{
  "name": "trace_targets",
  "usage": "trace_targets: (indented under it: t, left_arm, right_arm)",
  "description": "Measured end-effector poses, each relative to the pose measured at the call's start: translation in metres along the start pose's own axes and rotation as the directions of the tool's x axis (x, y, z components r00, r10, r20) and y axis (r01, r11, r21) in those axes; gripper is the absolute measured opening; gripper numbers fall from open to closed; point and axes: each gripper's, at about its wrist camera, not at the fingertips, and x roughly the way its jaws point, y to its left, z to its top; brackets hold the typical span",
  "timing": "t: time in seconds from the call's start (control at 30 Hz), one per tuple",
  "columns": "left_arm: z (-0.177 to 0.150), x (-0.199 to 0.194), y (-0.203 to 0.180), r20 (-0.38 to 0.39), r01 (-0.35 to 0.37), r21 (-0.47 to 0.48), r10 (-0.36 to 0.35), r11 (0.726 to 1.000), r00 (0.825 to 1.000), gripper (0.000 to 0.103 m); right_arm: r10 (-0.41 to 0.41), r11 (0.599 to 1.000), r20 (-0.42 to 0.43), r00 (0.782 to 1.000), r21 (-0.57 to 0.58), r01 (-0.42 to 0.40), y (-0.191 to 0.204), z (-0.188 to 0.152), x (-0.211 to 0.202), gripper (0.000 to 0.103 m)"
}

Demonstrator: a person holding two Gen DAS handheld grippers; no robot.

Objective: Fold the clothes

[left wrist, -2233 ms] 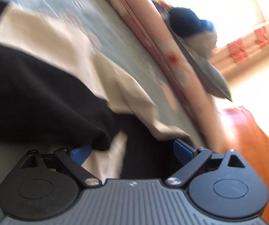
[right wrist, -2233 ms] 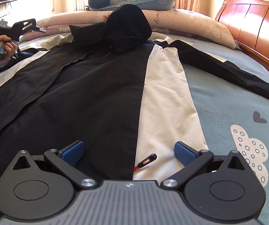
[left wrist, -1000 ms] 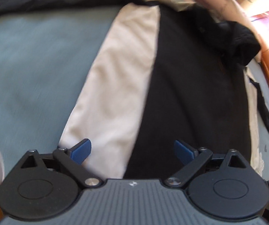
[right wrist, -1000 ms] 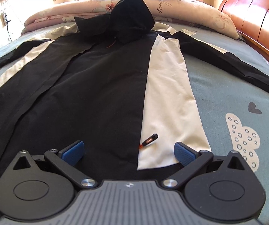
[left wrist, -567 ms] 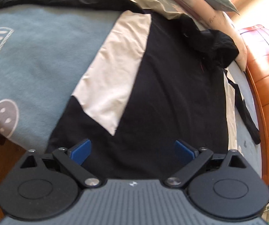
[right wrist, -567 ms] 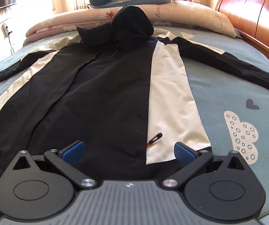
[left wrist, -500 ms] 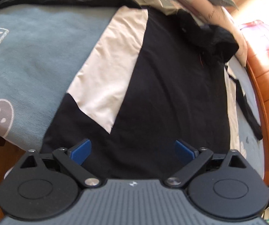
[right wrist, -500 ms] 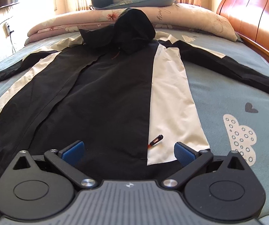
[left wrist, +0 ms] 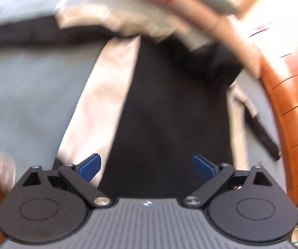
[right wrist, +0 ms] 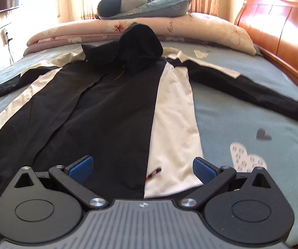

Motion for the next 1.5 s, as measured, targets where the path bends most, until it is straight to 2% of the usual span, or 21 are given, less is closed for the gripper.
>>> trace_targets:
  t: [0.2,0.33,0.4,0.53,0.63,0.77,0.83,0.87,1.03,1.13,1.17,1.23,1.27,1.37,1.5]
  left_arm:
    - [0.067,0.015,-0.054,0.14,0.044,0.152,-0.066,0.987,0.988,0.095]
    - [0.098,0.048,-0.072,0.258,0.031,0.193,-0.081,0.981,0.963,0.095]
    - [0.113,0.074,-0.072,0.281,0.029,0.192,-0.083,0.981,0.956,0.095]
    - [0.122,0.146,-0.055,0.256,0.018,0.134,-0.052,0.991,0.965,0.095]
    - [0.103,0.191,-0.032,0.202,-0.004,0.127,-0.022,0.992,0.979,0.095]
    - [0.077,0.223,-0.004,0.158,-0.043,0.126,0.022,0.991,0.987,0.095]
    - [0.07,0.226,0.004,0.162,-0.029,0.139,0.006,0.99,0.987,0.096]
    - [0.068,0.225,0.006,0.17,-0.019,0.153,-0.008,0.988,0.985,0.097]
    - [0.064,0.226,0.006,0.183,-0.017,0.209,-0.022,0.978,0.983,0.098]
    - [0.062,0.229,0.005,0.195,-0.026,0.228,-0.019,0.973,0.981,0.1]
    - [0.062,0.23,0.004,0.196,-0.031,0.238,-0.017,0.971,0.98,0.1]
    - [0.061,0.232,0.003,0.2,-0.037,0.254,-0.015,0.967,0.98,0.1]
    - [0.061,0.232,0.003,0.202,-0.035,0.256,-0.018,0.966,0.979,0.1]
    - [0.06,0.233,0.003,0.207,-0.031,0.262,-0.025,0.965,0.978,0.102]
    - [0.059,0.233,0.005,0.209,-0.023,0.257,-0.032,0.966,0.977,0.102]
  right_arm:
    - [-0.018,0.998,0.116,0.993,-0.065,0.026,-0.003,0.064,0.0,0.103]
    - [-0.004,0.998,0.205,0.979,-0.062,0.017,-0.004,0.117,0.019,0.103]
    - [0.035,0.999,0.223,0.974,-0.036,-0.028,-0.009,0.144,0.043,0.103]
    - [0.131,0.988,0.202,0.971,0.053,-0.144,-0.022,0.174,0.113,0.103]
    - [0.157,0.981,0.125,0.98,0.095,-0.17,-0.027,0.171,0.172,0.103]
    - [0.186,0.979,0.011,0.982,0.077,-0.187,-0.027,0.156,0.228,0.103]
    - [0.155,0.986,-0.073,0.985,0.074,-0.149,-0.035,0.141,0.244,0.103]
    - [0.102,0.994,-0.11,0.989,0.049,-0.097,-0.04,0.131,0.25,0.103]
    - [0.009,1.0,-0.104,0.995,0.025,-0.006,-0.061,0.125,0.232,0.098]
    - [0.085,0.995,-0.046,0.995,0.061,-0.082,-0.046,0.137,0.218,0.1]
    - [0.133,0.989,-0.043,0.99,0.064,-0.13,-0.038,0.138,0.216,0.1]
    - [0.187,0.982,-0.091,0.978,0.028,-0.186,-0.016,0.132,0.222,0.101]
    - [0.182,0.983,-0.14,0.973,0.001,-0.183,-0.005,0.127,0.229,0.101]
    - [0.089,0.992,-0.185,0.979,-0.073,-0.104,0.005,0.11,0.235,0.103]
    - [0.013,1.0,-0.236,0.972,0.013,-0.01,-0.018,0.106,0.22,0.103]
